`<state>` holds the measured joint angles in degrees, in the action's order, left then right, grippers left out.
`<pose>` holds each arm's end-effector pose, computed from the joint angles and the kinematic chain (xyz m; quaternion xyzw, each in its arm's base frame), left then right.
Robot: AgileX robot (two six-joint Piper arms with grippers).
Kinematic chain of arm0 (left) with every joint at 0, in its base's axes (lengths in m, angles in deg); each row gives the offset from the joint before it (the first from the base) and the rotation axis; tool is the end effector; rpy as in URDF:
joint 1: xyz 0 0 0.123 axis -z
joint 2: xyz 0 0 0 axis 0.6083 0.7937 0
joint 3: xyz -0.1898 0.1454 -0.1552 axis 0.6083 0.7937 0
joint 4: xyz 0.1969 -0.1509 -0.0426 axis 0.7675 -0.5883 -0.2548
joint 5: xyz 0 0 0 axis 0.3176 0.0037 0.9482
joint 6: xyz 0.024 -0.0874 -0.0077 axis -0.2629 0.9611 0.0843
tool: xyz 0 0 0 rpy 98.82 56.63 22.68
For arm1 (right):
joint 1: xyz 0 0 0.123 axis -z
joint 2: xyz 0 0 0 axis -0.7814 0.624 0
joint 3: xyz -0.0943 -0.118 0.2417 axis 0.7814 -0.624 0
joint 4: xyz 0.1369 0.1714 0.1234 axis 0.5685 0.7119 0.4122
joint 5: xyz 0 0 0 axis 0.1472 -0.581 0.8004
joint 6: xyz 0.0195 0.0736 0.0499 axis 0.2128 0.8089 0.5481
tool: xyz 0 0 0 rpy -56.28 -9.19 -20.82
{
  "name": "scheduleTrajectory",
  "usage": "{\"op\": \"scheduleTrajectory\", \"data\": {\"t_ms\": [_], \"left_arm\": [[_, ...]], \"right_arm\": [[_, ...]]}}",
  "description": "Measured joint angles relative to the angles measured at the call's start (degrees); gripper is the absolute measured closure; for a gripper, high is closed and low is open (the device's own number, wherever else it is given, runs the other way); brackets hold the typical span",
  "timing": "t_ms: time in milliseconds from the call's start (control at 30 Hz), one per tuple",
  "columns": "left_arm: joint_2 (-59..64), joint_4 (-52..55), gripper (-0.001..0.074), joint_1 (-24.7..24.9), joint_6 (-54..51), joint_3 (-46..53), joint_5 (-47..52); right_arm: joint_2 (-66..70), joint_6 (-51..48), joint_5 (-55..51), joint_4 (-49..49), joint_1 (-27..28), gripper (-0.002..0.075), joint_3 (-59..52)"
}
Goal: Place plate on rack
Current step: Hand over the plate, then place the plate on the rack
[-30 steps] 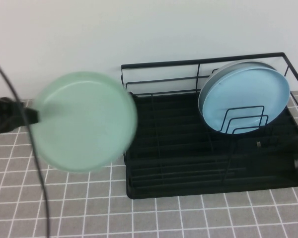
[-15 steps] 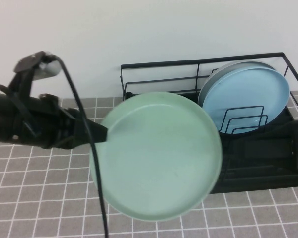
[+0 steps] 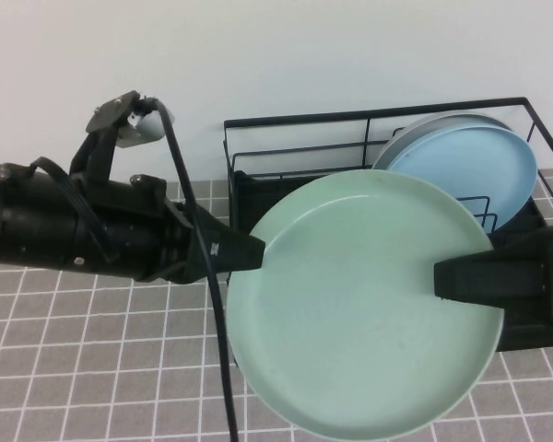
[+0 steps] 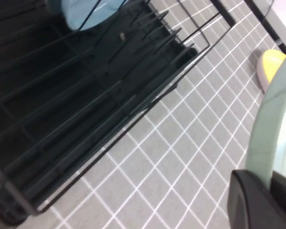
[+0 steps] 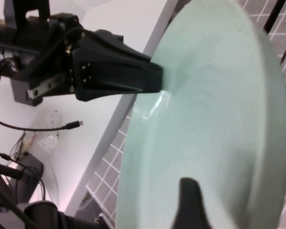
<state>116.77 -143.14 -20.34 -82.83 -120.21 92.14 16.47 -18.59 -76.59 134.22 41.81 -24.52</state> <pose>0.2338 -0.1418 0.3371 0.2353 0.8207 -0.4343 0.2872 0.2005 0.1052 0.3106 -0.1404 0.8243 0.4612 0.2970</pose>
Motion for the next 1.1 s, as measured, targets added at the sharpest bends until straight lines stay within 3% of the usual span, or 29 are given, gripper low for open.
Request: {"op": "scheduleTrajectory", "data": {"t_ms": [100, 200, 233, 300, 333, 400, 500, 567, 667, 767, 933, 1100], "left_arm": [[0.0, -3.2, 0.0613, 0.0, -0.5, 0.0, 1.5], [0.0, -8.4, 0.0349, 0.0, -0.7, 0.0, 1.9], [0.0, -10.6, 0.0225, 0.0, -0.7, 0.0, 1.9], [0.0, -14.2, 0.0092, -0.2, -0.7, 0.0, 1.9], [0.0, -15.7, 0.0050, -0.2, -0.7, 0.0, 1.7], [0.0, -17.8, 0.0035, -0.2, -0.7, 0.0, 1.5], [0.0, -19.2, 0.0076, -0.2, -2.7, 0.0, 0.6], [0.0, -19.0, 0.0162, -0.2, -2.8, 0.0, 0.1], [0.0, -17.3, 0.0405, -0.2, -2.8, 0.0, 0.2], [-0.1, -13.5, 0.0726, -0.2, -4.7, 0.0, 0.2], [-2.0, -4.2, 0.0735, -0.2, -4.2, 0.0, -2.7], [-6.5, 21.4, 0.0735, -0.2, 13.2, 0.0, -9.7]], "right_arm": [[0.0, -1.6, -0.2, -1.0, 0.0, 0.0389, 0.0], [0.0, -4.5, -1.3, -1.6, 0.0, 0.0594, 0.0], [0.0, -4.7, -1.2, -1.6, 0.0, 0.0617, 0.0], [0.0, -5.8, -1.6, -1.6, 0.0, 0.0626, 0.0], [-0.1, -6.9, -1.8, -1.8, 0.0, 0.0626, 0.0], [-0.1, -9.2, -1.8, -3.1, 0.0, 0.0626, 0.0], [-0.1, -9.9, -0.8, -7.6, 0.0, 0.0628, 0.0], [0.0, -11.2, 1.8, -11.9, 0.0, 0.0629, 0.0], [0.0, -15.8, 7.1, -18.3, 0.0, 0.0629, 0.0], [0.0, -17.4, 12.1, -19.7, 0.0, 0.0629, 0.2], [-0.2, -21.9, 14.9, -20.7, 0.0, 0.0629, 4.8], [-0.2, -23.1, 20.0, -26.5, 0.0, 0.0629, 10.7]]}}
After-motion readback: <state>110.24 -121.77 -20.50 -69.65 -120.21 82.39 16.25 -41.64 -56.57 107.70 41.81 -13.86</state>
